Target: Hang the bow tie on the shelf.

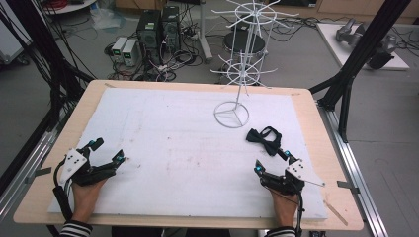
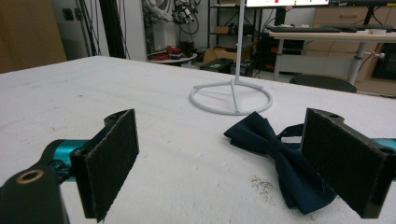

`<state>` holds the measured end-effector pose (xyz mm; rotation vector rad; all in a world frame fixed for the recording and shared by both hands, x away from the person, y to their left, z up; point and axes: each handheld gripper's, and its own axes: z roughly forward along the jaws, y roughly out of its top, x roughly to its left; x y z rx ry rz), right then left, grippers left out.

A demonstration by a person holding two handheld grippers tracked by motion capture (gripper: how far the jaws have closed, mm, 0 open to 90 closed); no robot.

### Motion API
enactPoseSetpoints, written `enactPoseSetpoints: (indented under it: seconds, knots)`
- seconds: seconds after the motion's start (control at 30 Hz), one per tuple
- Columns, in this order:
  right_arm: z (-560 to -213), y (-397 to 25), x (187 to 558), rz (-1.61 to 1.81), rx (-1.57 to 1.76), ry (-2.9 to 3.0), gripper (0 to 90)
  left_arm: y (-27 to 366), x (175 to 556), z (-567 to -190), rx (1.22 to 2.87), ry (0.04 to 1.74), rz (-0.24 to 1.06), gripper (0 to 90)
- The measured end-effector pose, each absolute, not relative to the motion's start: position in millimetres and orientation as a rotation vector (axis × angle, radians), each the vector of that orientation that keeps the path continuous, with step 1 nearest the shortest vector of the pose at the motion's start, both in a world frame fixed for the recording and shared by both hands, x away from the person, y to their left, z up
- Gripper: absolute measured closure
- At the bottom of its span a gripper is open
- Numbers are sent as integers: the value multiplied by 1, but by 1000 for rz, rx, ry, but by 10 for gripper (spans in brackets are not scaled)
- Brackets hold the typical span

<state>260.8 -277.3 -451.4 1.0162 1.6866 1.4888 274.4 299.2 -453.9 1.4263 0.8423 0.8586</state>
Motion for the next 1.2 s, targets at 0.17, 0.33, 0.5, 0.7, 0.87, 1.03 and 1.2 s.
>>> enactPoseSetpoints:
  seconds: [0.17, 0.33, 0.5, 0.7, 0.87, 1.03, 1.2]
  knots:
    - [-451, -277, 261, 1488, 1020, 1692, 106, 299, 275, -454, 1418, 851, 848, 149]
    - [-451, -277, 261, 1482, 1028, 1686, 107, 298, 274, -454, 1431, 842, 865, 149]
    - [-451, -276, 262, 1471, 1025, 1699, 106, 299, 274, -454, 1421, 844, 864, 148]
    - [-451, -277, 264, 1480, 1052, 1704, 107, 298, 273, -454, 1425, 840, 870, 148]
    - [-451, -278, 264, 1493, 1055, 1700, 107, 299, 274, -454, 1426, 845, 867, 149]
    - [-450, -279, 266, 1485, 1059, 1712, 107, 298, 274, -454, 1429, 845, 866, 148]
    - [-443, -283, 269, 1448, 1075, 1739, 107, 298, 274, -454, 1430, 847, 867, 148]
